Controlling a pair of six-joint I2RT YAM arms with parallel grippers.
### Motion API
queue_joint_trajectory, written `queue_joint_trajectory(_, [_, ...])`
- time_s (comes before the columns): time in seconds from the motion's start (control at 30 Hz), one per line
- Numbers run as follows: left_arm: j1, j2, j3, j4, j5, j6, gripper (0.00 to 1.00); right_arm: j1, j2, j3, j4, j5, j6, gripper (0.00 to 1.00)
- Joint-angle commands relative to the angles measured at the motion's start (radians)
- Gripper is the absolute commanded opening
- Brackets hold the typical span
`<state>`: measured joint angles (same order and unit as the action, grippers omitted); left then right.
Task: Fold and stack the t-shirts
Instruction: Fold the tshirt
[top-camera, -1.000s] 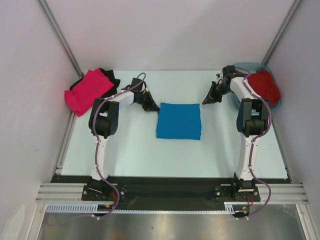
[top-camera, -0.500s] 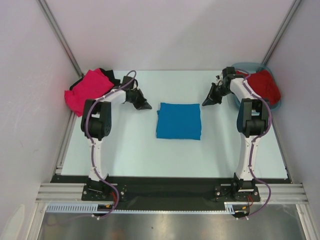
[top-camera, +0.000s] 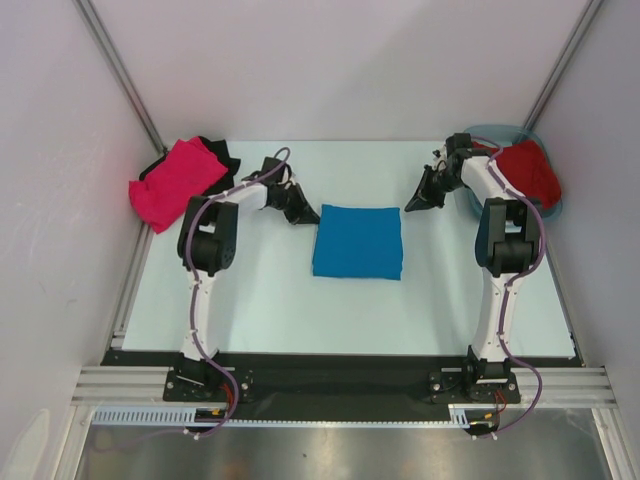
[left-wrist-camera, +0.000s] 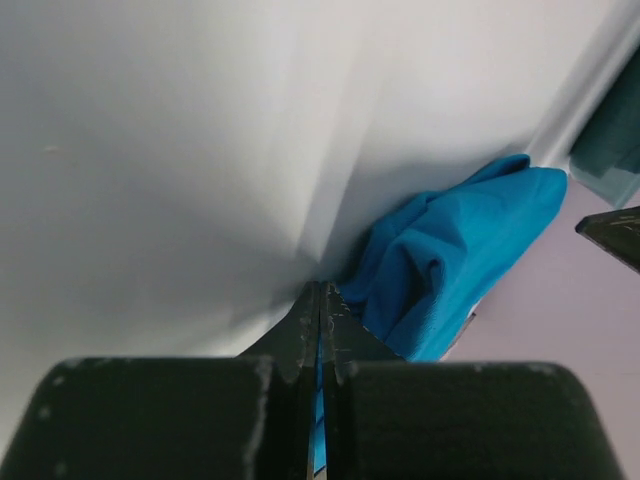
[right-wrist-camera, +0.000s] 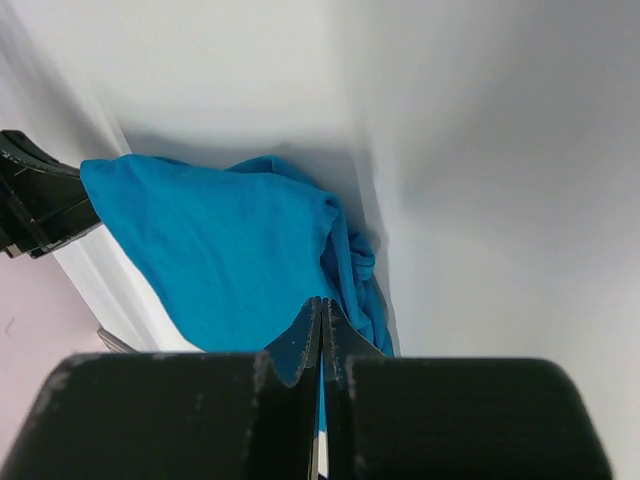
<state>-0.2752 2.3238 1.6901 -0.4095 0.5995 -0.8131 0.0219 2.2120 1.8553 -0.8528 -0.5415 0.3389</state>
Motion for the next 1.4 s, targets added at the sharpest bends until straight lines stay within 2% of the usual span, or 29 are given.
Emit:
queue_joint_trajectory(0.0, [-0.024,0.020,0.045,0.054,0.065,-0.034,0.00,-0.005,-0.069,-0.010,0.018,0.002,-0.003,0.00])
queue_joint_trajectory(0.13, [-0.035,0.035,0.066,0.097,0.112,-0.055,0.00,-0.004,-0.071,-0.015,0.021,0.003,-0.003,0.00])
queue_joint_trajectory(0.27, [-0.041,0.040,0.022,0.184,0.171,-0.118,0.00,-0.005,-0.075,-0.018,0.018,0.014,-0.003,0.00])
queue_joint_trajectory(0.4, [-0.027,-0.020,0.005,0.086,0.080,-0.028,0.00,-0.004,-0.090,-0.018,0.031,0.008,-0.003,0.00])
queue_joint_trajectory(0.63, [0.031,-0.144,-0.047,-0.029,-0.113,0.043,0.01,0.003,-0.101,-0.013,0.055,-0.084,0.003,0.00])
queue_joint_trajectory(0.73, [0.056,-0.202,-0.052,-0.069,-0.200,0.083,0.01,0.010,-0.107,-0.011,0.054,-0.112,-0.001,0.00])
queue_joint_trajectory(0.83, [0.065,-0.251,-0.037,-0.063,-0.231,0.115,0.00,0.018,-0.101,-0.021,0.051,-0.143,0.000,0.00])
queue_joint_trajectory(0.97, [0.056,-0.248,-0.009,0.021,-0.112,0.100,0.00,0.026,-0.080,-0.053,0.075,-0.204,0.011,0.00])
queue_joint_trajectory(1.1, [0.027,-0.196,0.002,0.156,0.022,0.017,0.00,0.033,-0.054,-0.074,0.095,-0.224,0.018,0.00])
queue_joint_trajectory(1.37, [-0.041,-0.104,0.052,0.187,0.078,-0.044,0.01,0.047,-0.040,-0.077,0.090,-0.244,0.003,0.00])
